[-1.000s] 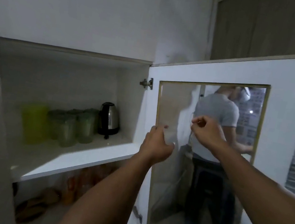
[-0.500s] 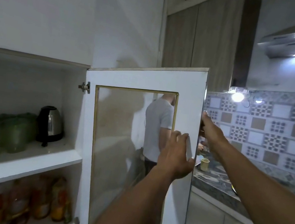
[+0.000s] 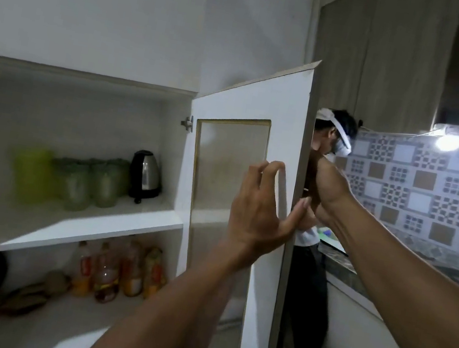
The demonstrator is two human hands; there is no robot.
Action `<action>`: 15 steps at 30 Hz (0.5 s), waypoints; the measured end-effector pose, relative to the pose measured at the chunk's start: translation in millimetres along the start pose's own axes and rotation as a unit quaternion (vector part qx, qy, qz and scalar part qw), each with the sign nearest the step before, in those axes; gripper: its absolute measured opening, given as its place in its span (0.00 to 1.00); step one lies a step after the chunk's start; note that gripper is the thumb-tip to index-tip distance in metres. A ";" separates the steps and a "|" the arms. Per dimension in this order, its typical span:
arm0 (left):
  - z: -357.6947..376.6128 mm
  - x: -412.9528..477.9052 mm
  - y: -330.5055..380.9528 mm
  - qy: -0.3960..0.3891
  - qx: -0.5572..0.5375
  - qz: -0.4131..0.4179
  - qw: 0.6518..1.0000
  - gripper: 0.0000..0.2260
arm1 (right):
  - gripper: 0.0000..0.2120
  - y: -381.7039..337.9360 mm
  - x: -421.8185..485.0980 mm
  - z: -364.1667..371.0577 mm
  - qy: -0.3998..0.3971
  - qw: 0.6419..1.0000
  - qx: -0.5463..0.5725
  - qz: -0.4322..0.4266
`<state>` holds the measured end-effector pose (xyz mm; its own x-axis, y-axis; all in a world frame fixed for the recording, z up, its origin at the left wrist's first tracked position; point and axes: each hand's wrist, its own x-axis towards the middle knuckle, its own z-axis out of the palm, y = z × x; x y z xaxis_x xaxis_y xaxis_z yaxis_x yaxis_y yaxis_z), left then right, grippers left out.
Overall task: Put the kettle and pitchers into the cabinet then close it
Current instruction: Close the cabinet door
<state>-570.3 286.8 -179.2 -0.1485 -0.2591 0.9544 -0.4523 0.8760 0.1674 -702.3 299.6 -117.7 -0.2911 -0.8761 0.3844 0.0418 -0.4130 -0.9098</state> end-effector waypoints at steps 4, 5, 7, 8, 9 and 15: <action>-74.6 -10.6 -32.0 -0.008 0.025 0.033 0.999 0.27 | 0.14 8.6 -7.1 68.7 -0.068 0.997 0.014 -0.041; -94.9 -13.5 -39.1 -0.011 0.037 0.039 0.998 0.27 | 0.13 11.0 -10.7 86.9 -0.076 0.996 0.015 -0.050; -134.2 -19.2 -54.5 -0.009 0.063 0.056 0.996 0.26 | 0.11 13.5 -20.6 129.6 -0.075 0.995 0.029 -0.052; -153.0 -21.7 -63.2 -0.005 0.077 0.064 0.995 0.26 | 0.10 14.9 -26.2 153.8 -0.071 0.995 0.040 -0.054; -171.6 -24.3 -72.5 -0.002 0.095 0.070 0.993 0.27 | 0.09 17.1 -31.9 180.2 -0.062 0.995 0.047 -0.065; -269.3 -46.6 -143.7 0.023 0.261 0.090 0.961 0.29 | 0.10 47.9 -50.8 329.2 0.040 0.991 0.015 -0.126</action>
<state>-261.6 282.6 -181.2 -0.2323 -0.0939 0.9681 -0.8042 0.5783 -0.1369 -370.9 242.5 -129.2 -0.3711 -0.7221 0.5838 -0.0132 -0.6245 -0.7809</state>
